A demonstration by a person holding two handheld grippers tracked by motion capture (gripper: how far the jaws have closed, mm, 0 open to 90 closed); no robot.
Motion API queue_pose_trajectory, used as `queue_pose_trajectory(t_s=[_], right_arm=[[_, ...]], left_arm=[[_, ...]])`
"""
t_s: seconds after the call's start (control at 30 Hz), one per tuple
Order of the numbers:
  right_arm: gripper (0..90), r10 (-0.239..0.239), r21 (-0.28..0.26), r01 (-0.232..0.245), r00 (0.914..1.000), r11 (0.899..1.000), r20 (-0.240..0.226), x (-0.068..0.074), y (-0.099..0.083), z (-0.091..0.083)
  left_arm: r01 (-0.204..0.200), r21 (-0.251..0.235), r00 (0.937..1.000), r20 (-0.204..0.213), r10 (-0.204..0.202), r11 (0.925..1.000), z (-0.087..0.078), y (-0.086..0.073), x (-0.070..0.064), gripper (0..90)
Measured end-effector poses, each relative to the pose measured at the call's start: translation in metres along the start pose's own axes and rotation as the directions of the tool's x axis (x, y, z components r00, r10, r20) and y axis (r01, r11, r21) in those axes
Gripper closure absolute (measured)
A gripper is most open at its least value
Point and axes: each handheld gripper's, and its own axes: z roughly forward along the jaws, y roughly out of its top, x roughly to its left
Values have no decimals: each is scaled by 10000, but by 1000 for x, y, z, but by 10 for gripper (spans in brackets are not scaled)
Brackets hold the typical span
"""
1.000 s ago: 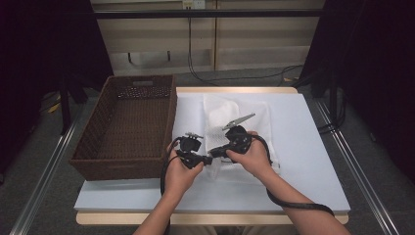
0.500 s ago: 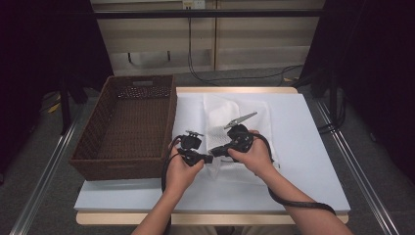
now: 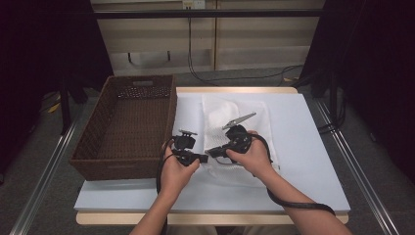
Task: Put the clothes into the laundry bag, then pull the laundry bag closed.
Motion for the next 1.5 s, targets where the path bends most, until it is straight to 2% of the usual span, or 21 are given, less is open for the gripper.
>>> queue_pose_trajectory(t_s=[0.13,0.17,0.27,0.47,0.57,0.63,0.7,0.73,0.77,0.83,0.93,1.1,1.23,1.27,1.33,1.37,1.43,1.5], right_arm=[[868,10,-1,-10,10000,10000,-1,0,-3,0],[867,50,15,-50,10000,10000,-30,0,-4,0],[868,43,29,-43,10000,10000,-58,-1,-5,-1],[868,44,-40,-44,10000,10000,86,1,-6,-4],[867,-13,-35,14,9999,10000,141,1,-7,-5],[868,64,-117,-63,10000,9999,76,0,-8,-6],[868,76,-112,-76,10000,9999,-9,-1,-9,-6],[868,156,-130,-156,9999,9998,-40,-2,-10,-6],[868,111,-66,-111,9999,9999,11,-2,-10,-5],[868,129,-65,-130,9999,9999,-46,-3,-11,-5],[868,123,-31,-123,9999,9999,-54,-2,-12,-3],[868,82,-43,-83,9999,10000,-93,-2,-12,-3],[868,108,-99,-109,9999,9999,-123,-1,-12,-3],[868,118,-109,-120,9998,9999,-150,-1,-13,-3],[868,129,-132,-131,9997,9998,-222,0,-13,-3],[868,120,-143,-123,9997,9998,-229,0,-13,-3],[868,39,20,-39,10000,10000,28,0,-14,-4],[868,168,-7,-168,9999,9999,22,-2,-16,-5]], left_arm=[[53,61,9998,172,-54,10000,1,-1,1,890],[-95,187,9998,154,93,9998,1,0,2,890],[-136,217,9998,173,133,9997,1,0,0,891],[53,126,10000,-48,-53,9999,2,1,-5,891],[258,82,9996,140,-259,9996,1,1,-3,891],[256,143,9995,195,-259,9996,1,1,-4,891],[291,158,9993,216,-294,9995,0,1,-2,891],[440,114,9989,172,-442,9990,1,0,-3,891],[359,205,9992,158,-362,9991,0,0,-2,891],[536,175,9984,156,-538,9984,-1,-1,-2,891],[276,318,9996,44,-277,9991,-2,-1,-1,891],[250,370,9996,90,-253,9990,-3,-2,-1,891],[292,308,9995,85,-294,9991,-4,-2,0,891],[607,158,9981,88,-608,9980,-3,-2,-1,891],[504,331,9986,129,-509,9982,-5,-2,1,892],[432,415,9991,-43,-430,9982,-5,-3,2,892],[547,338,9984,-168,-541,9979,-6,-3,3,893],[607,323,9981,-51,-606,9976,-8,-3,4,893]])
